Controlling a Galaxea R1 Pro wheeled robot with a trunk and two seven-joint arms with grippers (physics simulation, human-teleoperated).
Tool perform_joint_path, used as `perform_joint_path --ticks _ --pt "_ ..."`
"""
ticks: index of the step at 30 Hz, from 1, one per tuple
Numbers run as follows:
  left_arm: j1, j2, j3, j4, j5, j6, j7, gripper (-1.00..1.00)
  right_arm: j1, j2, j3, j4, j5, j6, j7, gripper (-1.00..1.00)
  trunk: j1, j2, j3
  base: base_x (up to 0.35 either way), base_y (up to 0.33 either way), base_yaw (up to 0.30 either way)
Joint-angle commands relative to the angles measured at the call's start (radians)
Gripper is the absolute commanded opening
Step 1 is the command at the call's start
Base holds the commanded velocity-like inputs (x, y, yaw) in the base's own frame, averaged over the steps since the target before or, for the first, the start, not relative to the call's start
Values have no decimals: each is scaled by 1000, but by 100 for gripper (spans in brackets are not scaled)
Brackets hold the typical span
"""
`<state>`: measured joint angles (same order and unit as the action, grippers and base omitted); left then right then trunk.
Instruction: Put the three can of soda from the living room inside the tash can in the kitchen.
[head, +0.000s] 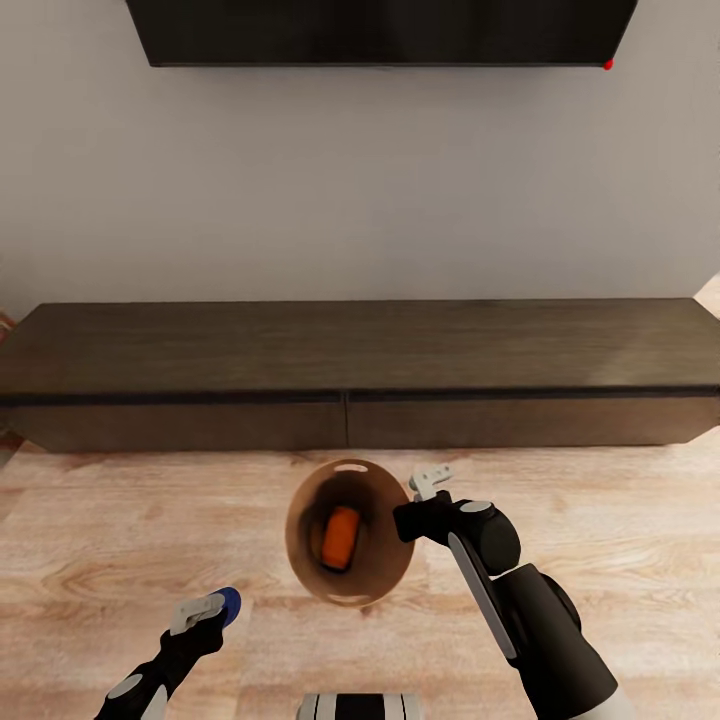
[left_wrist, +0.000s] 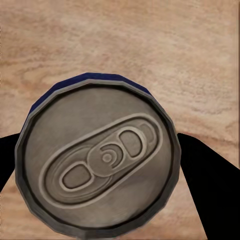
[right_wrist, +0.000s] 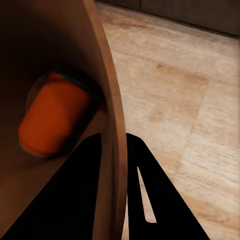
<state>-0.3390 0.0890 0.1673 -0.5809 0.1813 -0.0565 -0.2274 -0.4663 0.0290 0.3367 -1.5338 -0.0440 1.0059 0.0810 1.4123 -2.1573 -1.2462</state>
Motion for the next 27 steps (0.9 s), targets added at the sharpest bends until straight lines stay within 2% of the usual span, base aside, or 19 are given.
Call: perform_joint_path --ticks 1,27 --pt "0 0 0 0 0 0 0 -100 0 0 0 0 -25 0 6 -100 -4 7 4 -2 0 0" --pt "0 0 0 1 0 2 0 -100 0 0 1 0 -25 0 6 -100 -104 189 124 0 0 0"
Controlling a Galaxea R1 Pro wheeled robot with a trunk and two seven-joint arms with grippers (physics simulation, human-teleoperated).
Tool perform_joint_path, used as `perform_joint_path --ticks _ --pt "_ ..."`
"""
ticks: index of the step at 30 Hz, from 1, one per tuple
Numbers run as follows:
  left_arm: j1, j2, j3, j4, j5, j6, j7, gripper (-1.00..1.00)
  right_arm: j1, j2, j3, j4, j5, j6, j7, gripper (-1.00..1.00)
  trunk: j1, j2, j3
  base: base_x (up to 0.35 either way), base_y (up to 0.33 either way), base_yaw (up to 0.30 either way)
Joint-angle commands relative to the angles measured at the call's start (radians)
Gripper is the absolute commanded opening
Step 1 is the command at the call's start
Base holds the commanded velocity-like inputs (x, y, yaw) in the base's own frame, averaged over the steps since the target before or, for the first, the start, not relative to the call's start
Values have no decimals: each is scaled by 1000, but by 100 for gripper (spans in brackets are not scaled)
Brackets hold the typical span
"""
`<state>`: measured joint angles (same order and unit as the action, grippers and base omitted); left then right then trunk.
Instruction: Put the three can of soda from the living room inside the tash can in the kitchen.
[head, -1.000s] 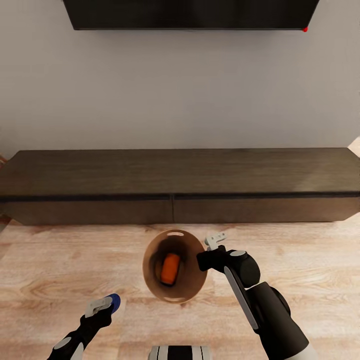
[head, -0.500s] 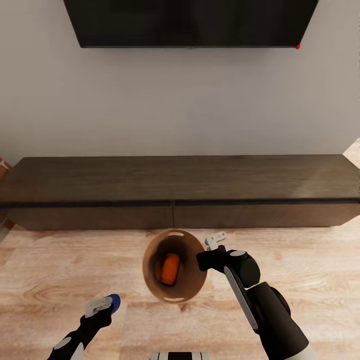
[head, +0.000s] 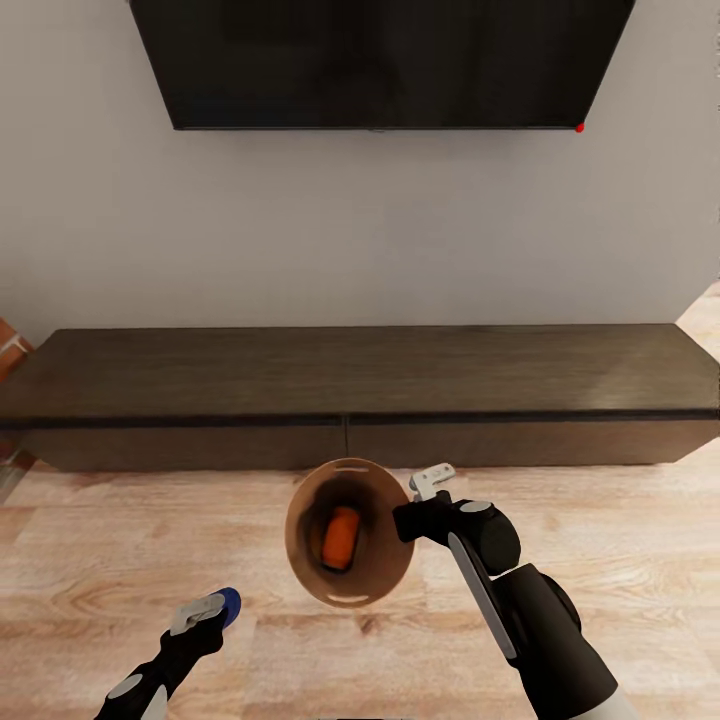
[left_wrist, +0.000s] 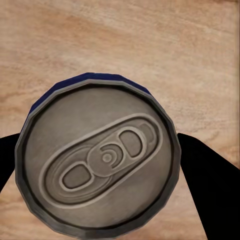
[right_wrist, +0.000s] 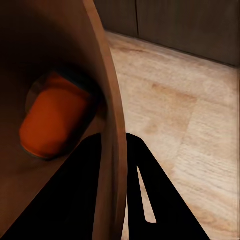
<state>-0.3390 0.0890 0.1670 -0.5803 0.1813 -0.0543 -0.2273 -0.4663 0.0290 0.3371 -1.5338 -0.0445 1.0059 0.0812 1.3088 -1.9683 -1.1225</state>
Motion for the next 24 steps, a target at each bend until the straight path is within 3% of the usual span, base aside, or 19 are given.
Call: perform_joint_path --ticks 1,24 --pt "0 0 0 0 0 0 0 -100 0 0 0 0 -25 0 6 -100 -4 7 5 0 0 0" --pt "0 0 0 -1 0 2 -1 -100 0 0 0 0 -25 0 6 -100 -92 168 114 0 0 0"
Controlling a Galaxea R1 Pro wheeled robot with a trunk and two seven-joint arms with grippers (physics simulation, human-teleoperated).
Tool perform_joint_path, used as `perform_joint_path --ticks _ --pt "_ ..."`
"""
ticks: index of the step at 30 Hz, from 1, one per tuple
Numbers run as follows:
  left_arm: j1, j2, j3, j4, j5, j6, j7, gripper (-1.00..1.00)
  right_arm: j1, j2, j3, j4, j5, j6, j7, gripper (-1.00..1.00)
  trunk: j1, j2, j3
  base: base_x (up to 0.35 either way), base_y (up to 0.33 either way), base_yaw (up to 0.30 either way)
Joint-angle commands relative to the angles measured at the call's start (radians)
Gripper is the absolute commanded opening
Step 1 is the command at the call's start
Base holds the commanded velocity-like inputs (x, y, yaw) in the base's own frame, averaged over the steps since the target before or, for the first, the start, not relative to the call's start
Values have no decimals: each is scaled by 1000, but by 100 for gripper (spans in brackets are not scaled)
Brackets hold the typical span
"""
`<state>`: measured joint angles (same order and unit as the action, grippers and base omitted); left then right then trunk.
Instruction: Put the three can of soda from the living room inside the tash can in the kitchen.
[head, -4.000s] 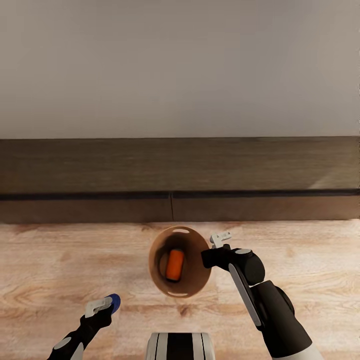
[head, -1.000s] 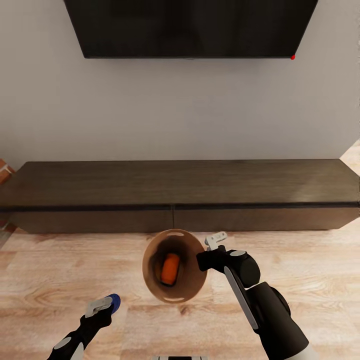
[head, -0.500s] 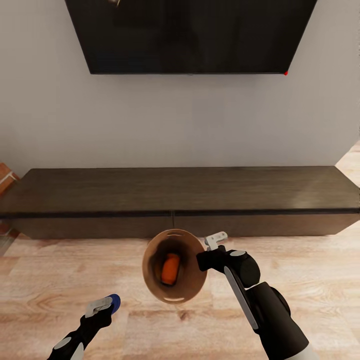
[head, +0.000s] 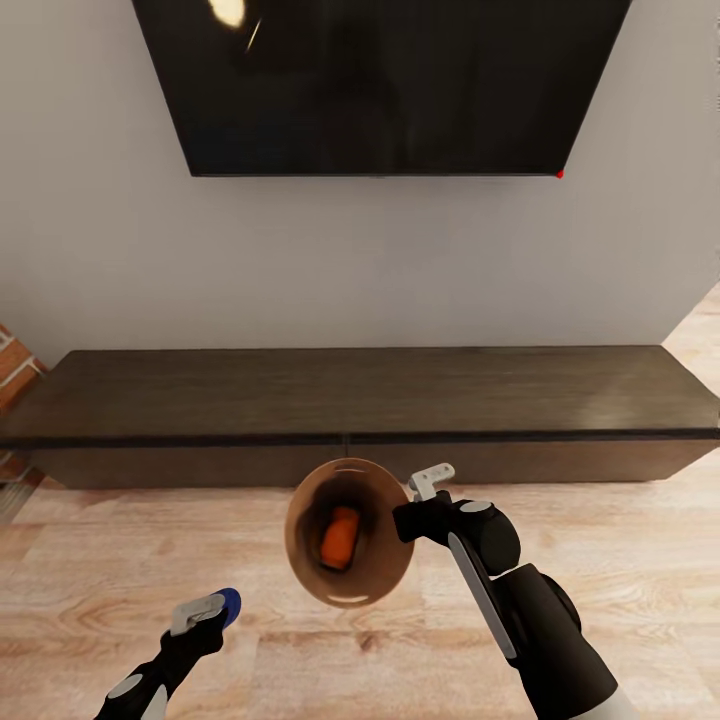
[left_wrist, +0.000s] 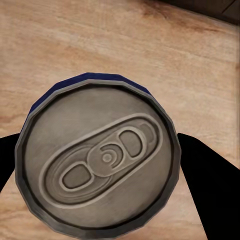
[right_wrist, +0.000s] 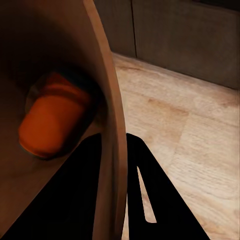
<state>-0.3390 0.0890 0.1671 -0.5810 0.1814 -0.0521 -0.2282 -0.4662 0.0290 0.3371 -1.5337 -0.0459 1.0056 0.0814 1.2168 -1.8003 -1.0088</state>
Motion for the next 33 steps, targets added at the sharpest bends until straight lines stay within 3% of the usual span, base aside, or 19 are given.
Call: perform_joint_path --ticks 1,33 --pt "0 0 -1 0 0 0 0 -100 0 0 0 0 -23 0 6 -100 -4 7 5 0 0 0" --pt "0 0 -1 0 0 1 0 -100 0 0 0 0 -23 0 6 -100 -127 231 157 0 0 0"
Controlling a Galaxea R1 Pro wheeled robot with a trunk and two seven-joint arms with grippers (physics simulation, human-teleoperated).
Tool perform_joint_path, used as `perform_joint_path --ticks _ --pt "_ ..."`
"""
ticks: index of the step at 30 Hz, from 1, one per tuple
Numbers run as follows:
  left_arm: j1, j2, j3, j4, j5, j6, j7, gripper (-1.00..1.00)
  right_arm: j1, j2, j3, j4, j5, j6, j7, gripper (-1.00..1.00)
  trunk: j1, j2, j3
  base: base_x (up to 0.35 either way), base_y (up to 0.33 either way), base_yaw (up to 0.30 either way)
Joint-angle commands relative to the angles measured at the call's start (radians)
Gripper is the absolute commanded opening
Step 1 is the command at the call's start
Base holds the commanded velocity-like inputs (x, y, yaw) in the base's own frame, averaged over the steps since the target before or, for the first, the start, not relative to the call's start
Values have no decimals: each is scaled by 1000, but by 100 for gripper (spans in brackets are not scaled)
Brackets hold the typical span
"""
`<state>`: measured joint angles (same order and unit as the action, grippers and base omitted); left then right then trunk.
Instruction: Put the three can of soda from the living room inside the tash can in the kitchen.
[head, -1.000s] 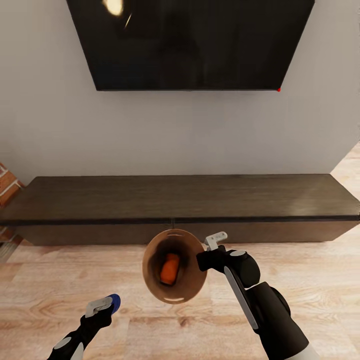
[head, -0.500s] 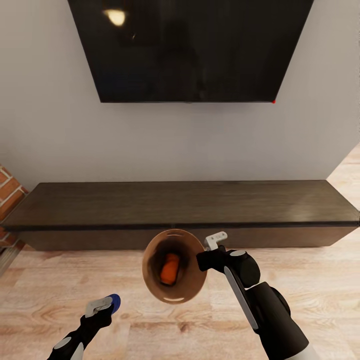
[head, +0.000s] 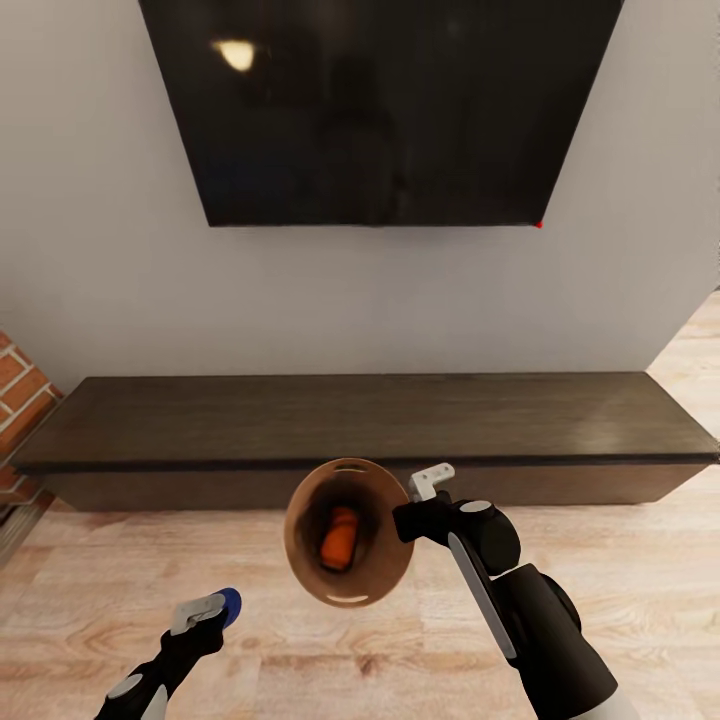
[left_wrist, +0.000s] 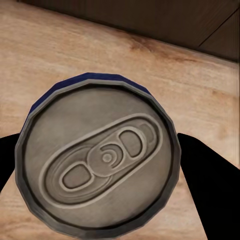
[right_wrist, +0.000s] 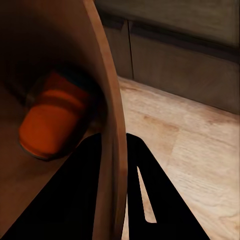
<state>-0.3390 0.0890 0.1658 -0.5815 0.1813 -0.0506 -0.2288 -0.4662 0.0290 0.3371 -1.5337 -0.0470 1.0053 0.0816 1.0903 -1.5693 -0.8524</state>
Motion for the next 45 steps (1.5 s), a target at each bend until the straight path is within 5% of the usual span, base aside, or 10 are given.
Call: perform_joint_path --ticks 1,26,32,38,45 --pt "0 0 0 0 0 0 0 -100 0 0 0 0 -22 1 6 -100 -4 7 5 0 0 0" --pt "0 0 0 0 0 0 0 -100 0 0 0 1 -22 0 6 -100 -100 182 123 0 0 0" --pt "0 0 1 -14 2 -1 -19 -100 0 0 0 3 -21 -1 5 -100 -100 182 130 0 0 0" --pt "0 8 7 -126 2 73 -204 -100 0 0 -2 33 -15 -2 3 -100 -100 182 130 0 0 0" --pt "0 73 14 -346 4 382 -433 -100 0 0 -3 120 -9 -1 -1 -100 -100 182 130 0 0 0"
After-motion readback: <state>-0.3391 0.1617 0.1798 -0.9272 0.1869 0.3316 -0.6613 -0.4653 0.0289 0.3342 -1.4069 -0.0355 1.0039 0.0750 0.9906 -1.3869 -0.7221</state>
